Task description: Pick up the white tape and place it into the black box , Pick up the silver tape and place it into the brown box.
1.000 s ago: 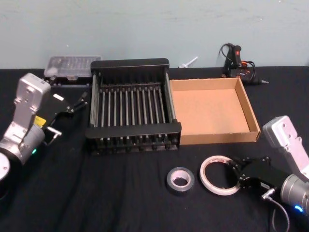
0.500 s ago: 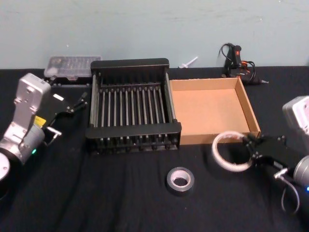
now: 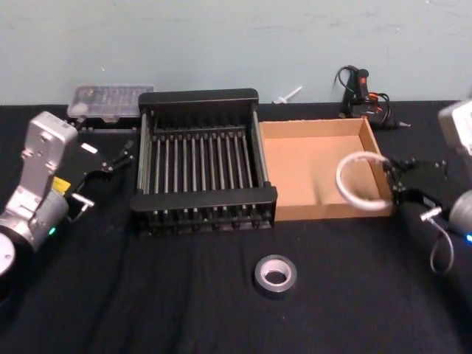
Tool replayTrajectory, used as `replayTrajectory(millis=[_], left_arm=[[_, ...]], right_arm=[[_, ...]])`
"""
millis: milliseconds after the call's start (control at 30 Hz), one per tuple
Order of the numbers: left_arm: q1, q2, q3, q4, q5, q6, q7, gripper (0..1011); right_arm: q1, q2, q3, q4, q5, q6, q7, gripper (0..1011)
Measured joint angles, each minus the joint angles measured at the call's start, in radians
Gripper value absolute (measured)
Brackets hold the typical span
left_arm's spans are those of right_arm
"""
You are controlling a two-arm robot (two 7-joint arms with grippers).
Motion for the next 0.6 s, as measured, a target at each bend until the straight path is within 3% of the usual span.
replayTrajectory(millis=[300, 600], left_arm=[[0.000, 0.000, 0.000, 0.000, 0.000, 0.000, 0.000, 1001], [0.000, 0.000, 0.000, 0.000, 0.000, 0.000, 0.000, 1001]], right_arm=[[0.136, -0.042, -0.047, 0.092, -0.051, 0.002, 0.023, 92], [0.261, -0.104, -0.106, 0.202, -0.089, -0.048, 0.053, 92]])
